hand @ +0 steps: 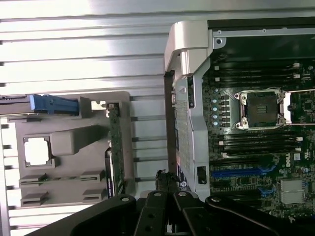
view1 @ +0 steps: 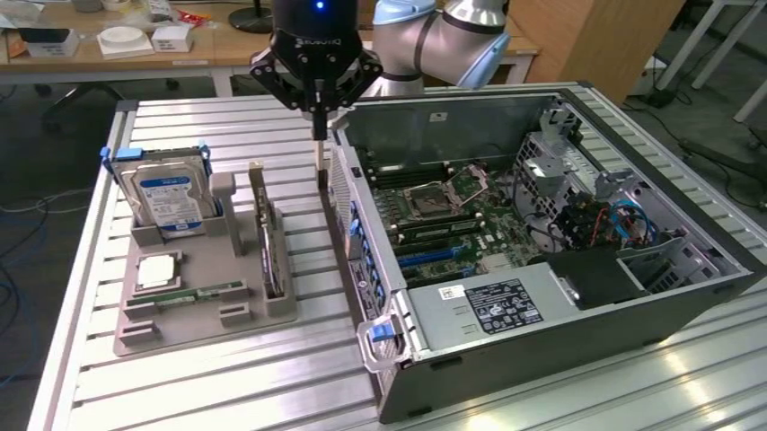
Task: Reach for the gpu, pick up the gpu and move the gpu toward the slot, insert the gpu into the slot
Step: 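Reach for the gpu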
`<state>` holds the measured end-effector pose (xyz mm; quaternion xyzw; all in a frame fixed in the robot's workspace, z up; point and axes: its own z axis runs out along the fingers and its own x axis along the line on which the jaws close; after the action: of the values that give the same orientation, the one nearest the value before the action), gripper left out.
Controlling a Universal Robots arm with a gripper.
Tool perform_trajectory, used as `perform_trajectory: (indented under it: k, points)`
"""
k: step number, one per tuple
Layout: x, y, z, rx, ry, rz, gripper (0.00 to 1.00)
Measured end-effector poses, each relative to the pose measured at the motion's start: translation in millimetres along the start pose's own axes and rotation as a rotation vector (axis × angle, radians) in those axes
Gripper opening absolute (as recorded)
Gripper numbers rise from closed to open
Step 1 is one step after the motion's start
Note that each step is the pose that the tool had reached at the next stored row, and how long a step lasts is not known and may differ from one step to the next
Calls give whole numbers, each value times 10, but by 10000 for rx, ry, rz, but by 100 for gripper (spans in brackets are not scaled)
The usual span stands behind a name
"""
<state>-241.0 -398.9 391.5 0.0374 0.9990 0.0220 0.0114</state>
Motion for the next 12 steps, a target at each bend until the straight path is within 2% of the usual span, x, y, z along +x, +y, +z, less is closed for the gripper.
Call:
perform_trajectory:
  k: [12]
  points:
    - [104,-7,-1,0,3,1,13]
